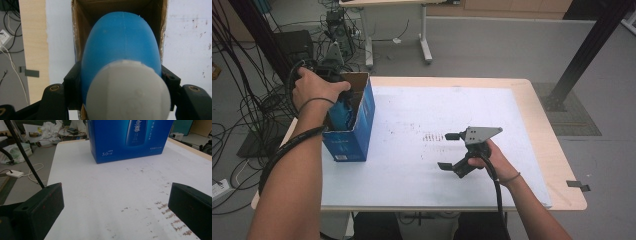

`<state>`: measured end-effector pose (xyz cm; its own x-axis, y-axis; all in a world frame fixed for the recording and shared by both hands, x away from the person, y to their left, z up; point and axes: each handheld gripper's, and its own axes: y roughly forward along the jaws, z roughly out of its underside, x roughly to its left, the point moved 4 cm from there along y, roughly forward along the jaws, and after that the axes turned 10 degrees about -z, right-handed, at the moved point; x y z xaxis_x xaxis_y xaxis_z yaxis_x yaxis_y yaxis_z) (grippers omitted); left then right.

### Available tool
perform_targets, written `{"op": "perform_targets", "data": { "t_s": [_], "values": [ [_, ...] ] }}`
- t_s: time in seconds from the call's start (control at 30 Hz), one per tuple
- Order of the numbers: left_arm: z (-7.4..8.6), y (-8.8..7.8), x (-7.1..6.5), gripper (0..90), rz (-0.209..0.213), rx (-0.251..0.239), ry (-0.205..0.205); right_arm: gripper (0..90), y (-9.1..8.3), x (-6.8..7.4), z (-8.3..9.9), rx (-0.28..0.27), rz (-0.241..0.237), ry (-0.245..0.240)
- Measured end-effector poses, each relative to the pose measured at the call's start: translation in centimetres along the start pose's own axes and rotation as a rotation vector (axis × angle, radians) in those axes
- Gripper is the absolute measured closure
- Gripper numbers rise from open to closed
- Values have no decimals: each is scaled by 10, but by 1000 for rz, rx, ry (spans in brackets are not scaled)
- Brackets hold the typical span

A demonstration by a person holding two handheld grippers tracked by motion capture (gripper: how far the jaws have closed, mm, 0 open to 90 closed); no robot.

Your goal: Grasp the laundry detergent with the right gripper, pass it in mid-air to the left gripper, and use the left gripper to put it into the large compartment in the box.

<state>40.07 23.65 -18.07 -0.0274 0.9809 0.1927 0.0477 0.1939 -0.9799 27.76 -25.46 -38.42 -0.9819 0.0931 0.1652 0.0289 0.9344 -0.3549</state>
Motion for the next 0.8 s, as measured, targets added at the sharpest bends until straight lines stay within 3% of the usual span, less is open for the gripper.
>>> {"op": "perform_targets", "data": {
  "t_s": [0.8],
  "values": [
    [2, 32, -7, 378, 9, 8, 3, 3, 2, -2, 6, 5, -13, 13]
  ]
}}
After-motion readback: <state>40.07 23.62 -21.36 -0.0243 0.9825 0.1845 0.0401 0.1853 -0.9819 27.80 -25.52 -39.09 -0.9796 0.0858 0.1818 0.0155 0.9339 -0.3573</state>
